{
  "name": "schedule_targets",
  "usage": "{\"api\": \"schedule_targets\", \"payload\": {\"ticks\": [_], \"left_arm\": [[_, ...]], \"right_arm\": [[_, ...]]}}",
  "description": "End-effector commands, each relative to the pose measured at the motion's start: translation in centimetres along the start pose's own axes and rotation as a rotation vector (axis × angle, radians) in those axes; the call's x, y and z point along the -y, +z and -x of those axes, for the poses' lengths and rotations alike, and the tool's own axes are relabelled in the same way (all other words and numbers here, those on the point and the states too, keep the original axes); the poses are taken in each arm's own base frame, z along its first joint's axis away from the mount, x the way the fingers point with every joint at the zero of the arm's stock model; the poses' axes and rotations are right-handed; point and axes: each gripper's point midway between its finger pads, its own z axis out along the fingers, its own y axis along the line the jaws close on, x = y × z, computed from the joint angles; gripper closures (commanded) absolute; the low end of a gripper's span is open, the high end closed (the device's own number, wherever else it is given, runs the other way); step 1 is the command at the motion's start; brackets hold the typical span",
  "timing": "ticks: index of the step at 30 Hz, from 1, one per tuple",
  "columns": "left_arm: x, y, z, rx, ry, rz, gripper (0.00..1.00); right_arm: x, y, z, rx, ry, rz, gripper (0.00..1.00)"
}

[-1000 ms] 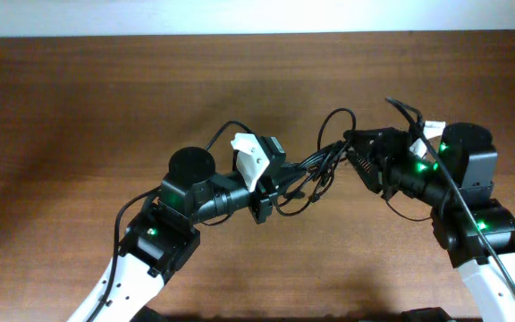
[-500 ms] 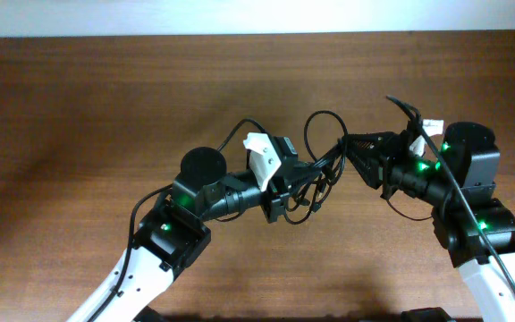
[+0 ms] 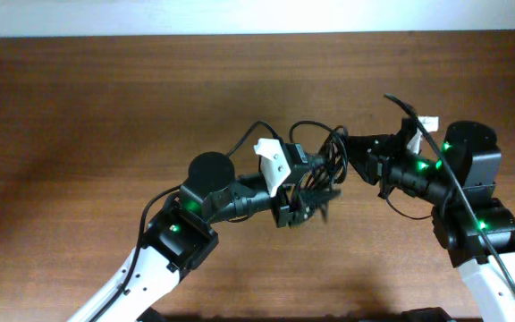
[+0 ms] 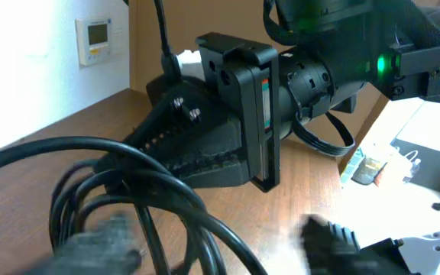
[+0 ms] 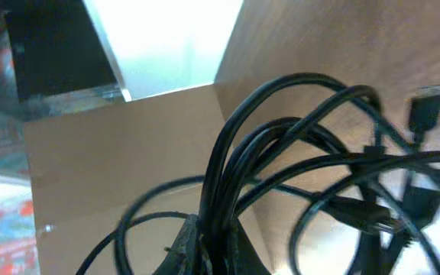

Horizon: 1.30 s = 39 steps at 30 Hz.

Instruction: Untangle cables

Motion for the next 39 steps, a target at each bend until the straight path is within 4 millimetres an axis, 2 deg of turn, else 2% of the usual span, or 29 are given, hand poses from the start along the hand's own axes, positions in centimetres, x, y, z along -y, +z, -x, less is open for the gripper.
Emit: {"api": "schedule_targets", "payload": {"ticks": [1,3,4,5,7,8,9,11,13,15,18,21,24,27,31,36,39], "left_arm": [[0.6,-0.1,1.0,0.02,0.019,-0.023,0.1],[0.4,-0.2,1.1,0.024,-0.002,-0.013,0.11],[-0.6,-0.5,1.3,0.03,-0.078,0.027,0.12],[-3.4,-1.4,1.6,0.062,-0.289,0.127,0.12],[-6.5,-3.1,1.8,0.119,-0.579,0.209,0.16],[-7.2,-3.5,1.8,0.139,-0.707,0.221,0.26],[-7.2,-3.5,1.8,0.147,-0.77,0.218,0.38],[-7.0,-3.5,1.8,0.15,-0.832,0.207,0.47],[-6.1,-3.0,1.7,0.131,-0.856,0.168,0.46],[-4.1,-1.8,1.6,0.103,-0.849,0.121,0.38],[-3.0,-1.1,1.9,0.107,-0.835,0.101,0.31],[-3.3,-1.1,2.3,0.134,-0.824,0.113,0.21],[-4.4,-1.2,3.1,0.189,-0.807,0.154,0.2],[-5.2,0.0,1.6,0.171,-0.93,0.167,0.21],[-5.4,1.9,0.2,0.146,-0.94,0.157,0.31],[-5.8,2.0,-2.4,0.066,-0.995,0.211,0.41],[-6.1,1.8,-3.5,0.028,-0.951,0.247,0.5]], "right_arm": [[-1.6,-0.1,-0.1,0.0,-0.144,0.048,0.96],[-2.2,-0.2,0.7,0.054,-0.308,0.063,0.96],[-2.3,-0.3,1.1,0.077,-0.375,0.057,0.96],[-2.6,-0.3,1.4,0.1,-0.496,0.061,0.96],[-3.6,-0.4,1.2,0.107,-0.719,0.089,0.96],[-3.6,-0.4,1.2,0.111,-0.788,0.087,0.96],[-3.8,-0.4,0.9,0.102,-0.86,0.098,0.96],[-5.1,-0.6,-0.5,0.058,-0.997,0.179,0.96],[-5.8,-0.7,-1.0,0.053,-1.031,0.216,0.96],[-6.6,-1.1,-2.3,0.006,-1.116,0.287,0.96],[-6.6,-1.1,-2.5,0.0,-1.117,0.29,0.96],[-6.6,-1.2,-3.0,-0.028,-1.126,0.308,0.96],[-6.5,-1.2,-3.4,-0.049,-1.124,0.319,0.96],[-6.5,-1.2,-3.4,-0.049,-1.124,0.319,0.96],[-6.5,-1.2,-3.4,-0.049,-1.124,0.318,0.96],[-6.6,-1.2,-3.3,-0.046,-1.127,0.321,0.96],[-6.8,-1.3,-3.4,-0.044,-1.119,0.326,0.96]]}}
